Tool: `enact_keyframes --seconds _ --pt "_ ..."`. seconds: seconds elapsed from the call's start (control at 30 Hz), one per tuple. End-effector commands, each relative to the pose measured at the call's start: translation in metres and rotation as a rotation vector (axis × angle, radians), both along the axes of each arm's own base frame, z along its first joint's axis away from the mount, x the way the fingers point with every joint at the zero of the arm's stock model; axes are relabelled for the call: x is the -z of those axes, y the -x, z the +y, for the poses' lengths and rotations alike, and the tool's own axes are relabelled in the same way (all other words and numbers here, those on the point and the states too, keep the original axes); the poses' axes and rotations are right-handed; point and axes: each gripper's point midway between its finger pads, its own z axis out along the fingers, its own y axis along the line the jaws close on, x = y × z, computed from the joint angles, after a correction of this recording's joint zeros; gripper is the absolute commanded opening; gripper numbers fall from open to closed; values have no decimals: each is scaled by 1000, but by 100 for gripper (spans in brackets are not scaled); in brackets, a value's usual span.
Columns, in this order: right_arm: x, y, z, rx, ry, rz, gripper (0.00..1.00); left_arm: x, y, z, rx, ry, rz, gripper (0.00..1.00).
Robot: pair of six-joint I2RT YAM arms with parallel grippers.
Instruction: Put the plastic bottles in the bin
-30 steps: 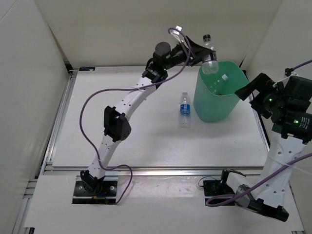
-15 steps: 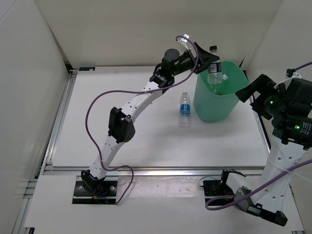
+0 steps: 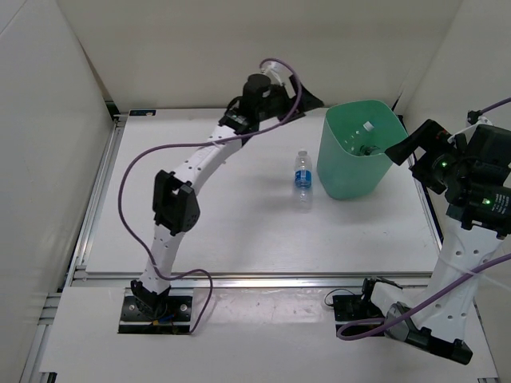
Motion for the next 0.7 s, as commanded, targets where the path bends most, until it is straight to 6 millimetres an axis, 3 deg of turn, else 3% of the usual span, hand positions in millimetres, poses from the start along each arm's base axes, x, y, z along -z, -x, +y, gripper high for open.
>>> enact_keyframes --seconds 0.0,0.03,0.1,0.17,0.37,0.47,0.53,0.67 --pt "-11 -6 -2 -6 20 -52 99 -39 -15 95 -204 -109 -68 100" --pt "-11 -6 -2 -6 20 -52 99 -2 -15 100 -173 -156 9 100" --pt "-11 -7 -4 2 24 -50 99 20 -10 103 -85 -174 38 100" --pt "-13 -4 -7 21 38 -57 99 59 5 90 72 -211 70 100" --pt "-12 1 -12 51 67 -62 99 163 29 84 215 -307 227 100" --pt "-14 4 -15 64 87 -70 99 191 33 79 259 -297 305 100" --pt "-13 4 -17 72 91 -69 99 193 32 79 266 -306 284 100" --pt "-10 8 -20 88 111 -67 99 221 38 75 291 -326 326 100"
